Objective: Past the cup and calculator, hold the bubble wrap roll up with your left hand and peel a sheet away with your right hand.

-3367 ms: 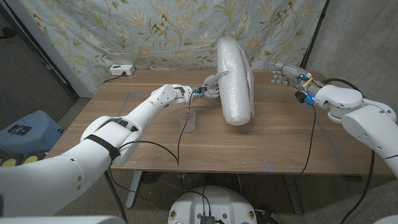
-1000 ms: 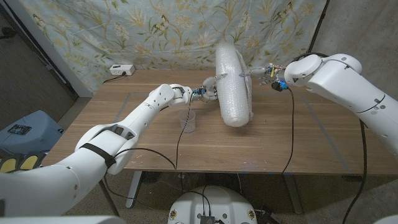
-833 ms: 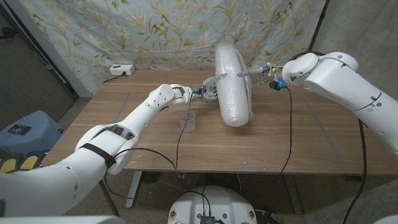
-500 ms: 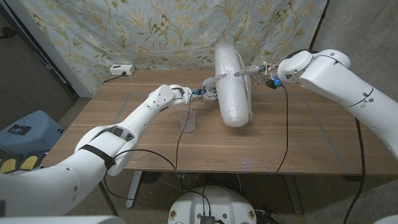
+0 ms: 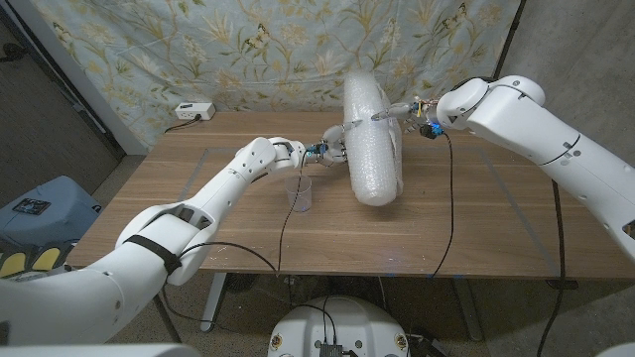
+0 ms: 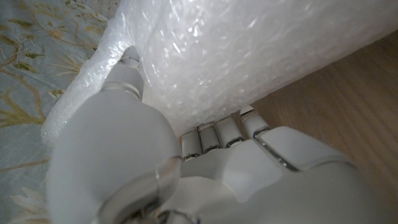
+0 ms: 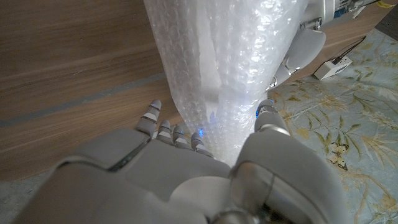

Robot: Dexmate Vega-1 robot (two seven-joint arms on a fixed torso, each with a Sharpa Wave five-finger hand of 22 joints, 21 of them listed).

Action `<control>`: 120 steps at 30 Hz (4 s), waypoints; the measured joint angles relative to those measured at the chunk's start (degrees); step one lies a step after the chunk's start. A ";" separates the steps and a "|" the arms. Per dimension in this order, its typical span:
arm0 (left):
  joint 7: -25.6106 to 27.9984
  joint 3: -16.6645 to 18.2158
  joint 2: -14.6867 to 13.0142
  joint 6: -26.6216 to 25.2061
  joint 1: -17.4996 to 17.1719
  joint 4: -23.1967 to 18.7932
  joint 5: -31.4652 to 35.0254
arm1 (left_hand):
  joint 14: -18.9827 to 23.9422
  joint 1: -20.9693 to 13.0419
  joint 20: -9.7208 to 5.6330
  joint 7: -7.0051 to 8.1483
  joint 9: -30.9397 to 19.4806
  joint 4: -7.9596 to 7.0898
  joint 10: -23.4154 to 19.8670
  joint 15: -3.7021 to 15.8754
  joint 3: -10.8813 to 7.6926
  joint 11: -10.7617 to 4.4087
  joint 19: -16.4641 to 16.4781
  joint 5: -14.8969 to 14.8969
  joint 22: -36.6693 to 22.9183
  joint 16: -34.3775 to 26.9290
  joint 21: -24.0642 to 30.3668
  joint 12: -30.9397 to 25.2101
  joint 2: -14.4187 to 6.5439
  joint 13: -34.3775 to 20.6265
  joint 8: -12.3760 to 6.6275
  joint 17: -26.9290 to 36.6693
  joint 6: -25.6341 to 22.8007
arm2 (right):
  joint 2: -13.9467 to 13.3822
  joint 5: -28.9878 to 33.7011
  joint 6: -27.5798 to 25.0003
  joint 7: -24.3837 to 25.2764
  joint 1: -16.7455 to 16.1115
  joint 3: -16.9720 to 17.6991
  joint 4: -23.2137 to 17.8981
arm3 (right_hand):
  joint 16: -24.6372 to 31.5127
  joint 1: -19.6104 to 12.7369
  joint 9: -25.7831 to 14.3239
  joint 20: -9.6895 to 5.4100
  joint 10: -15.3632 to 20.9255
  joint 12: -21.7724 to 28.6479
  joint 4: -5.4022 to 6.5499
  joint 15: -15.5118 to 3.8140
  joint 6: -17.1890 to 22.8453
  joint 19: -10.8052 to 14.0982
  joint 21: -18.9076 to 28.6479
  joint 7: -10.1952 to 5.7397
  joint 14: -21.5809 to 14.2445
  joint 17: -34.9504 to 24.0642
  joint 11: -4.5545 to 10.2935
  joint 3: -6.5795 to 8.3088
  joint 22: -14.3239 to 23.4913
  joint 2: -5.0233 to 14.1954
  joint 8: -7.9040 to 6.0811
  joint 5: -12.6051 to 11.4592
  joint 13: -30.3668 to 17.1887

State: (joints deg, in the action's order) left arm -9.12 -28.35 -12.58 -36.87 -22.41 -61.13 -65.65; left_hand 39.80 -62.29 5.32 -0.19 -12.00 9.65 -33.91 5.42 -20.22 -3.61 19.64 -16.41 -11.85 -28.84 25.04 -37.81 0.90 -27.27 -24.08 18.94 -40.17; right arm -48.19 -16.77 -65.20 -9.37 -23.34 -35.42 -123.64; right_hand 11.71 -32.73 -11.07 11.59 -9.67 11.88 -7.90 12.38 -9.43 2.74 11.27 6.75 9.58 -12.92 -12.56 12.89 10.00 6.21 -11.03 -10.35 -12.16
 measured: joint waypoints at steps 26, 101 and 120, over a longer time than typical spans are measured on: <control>-1.69 0.05 -1.53 0.05 -1.81 -3.50 -0.32 | -0.11 -0.67 0.00 0.01 0.00 -0.01 -0.09 -0.09 0.01 -0.10 0.00 -2.72 0.00 -0.22 0.47 0.15 0.67 -0.33 0.00 -0.24 -0.01 | -1.03 -0.92 1.22 0.29 -2.53 2.67 1.38 | 0.00 -0.86 0.15 0.27 1.36 0.22 -0.33 -0.13 0.75 4.19 0.43 0.32 -2.40 0.14 0.10 -0.33 -0.01 -0.23 -0.23 0.05 0.25; -13.01 -0.90 0.81 2.95 -1.49 0.23 -1.17 | 0.22 -0.42 0.00 -0.20 0.00 -0.02 -0.08 0.24 0.02 -0.10 0.00 -5.93 0.01 0.02 1.13 1.28 0.42 -4.38 -0.03 -0.20 -0.40 | -4.44 -7.25 -0.24 2.82 -11.80 13.67 2.92 | 9.94 -11.53 -1.43 -4.55 36.76 13.57 -1.44 -7.56 34.56 35.29 5.10 1.77 -38.15 -3.67 2.20 0.81 0.48 1.14 -5.36 0.21 -5.79; -15.73 -0.74 0.98 2.33 -1.12 2.79 -1.95 | -10.36 -0.05 2.37 -1.27 -3.68 -1.23 10.53 -4.76 1.21 2.78 -3.62 -5.76 0.01 8.90 1.13 9.43 -4.63 -5.07 2.08 -4.00 12.71 | -4.26 -5.36 -1.77 4.72 -11.28 12.28 1.90 | 23.97 -23.40 -7.11 -18.77 65.58 36.27 -1.84 -22.74 63.58 58.47 16.85 -5.41 -71.10 -13.78 17.67 4.55 1.87 2.13 -14.83 0.22 -17.09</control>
State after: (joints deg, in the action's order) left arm -24.85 -29.10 -11.60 -34.54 -23.54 -58.33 -67.60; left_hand 29.44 -62.33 7.70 -1.46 -15.67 8.41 -23.38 0.66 -19.01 -0.84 16.02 -22.17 -11.84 -19.94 26.17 -28.38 -3.73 -32.34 -22.00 14.93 -27.46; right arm -52.45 -22.13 -66.97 -4.65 -34.61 -23.13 -121.74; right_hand 35.67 -56.13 -18.18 -7.18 55.91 48.15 -9.73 -10.36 54.16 61.21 28.11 1.34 -61.51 -26.70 5.10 17.43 11.87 8.34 -25.86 -10.13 -29.25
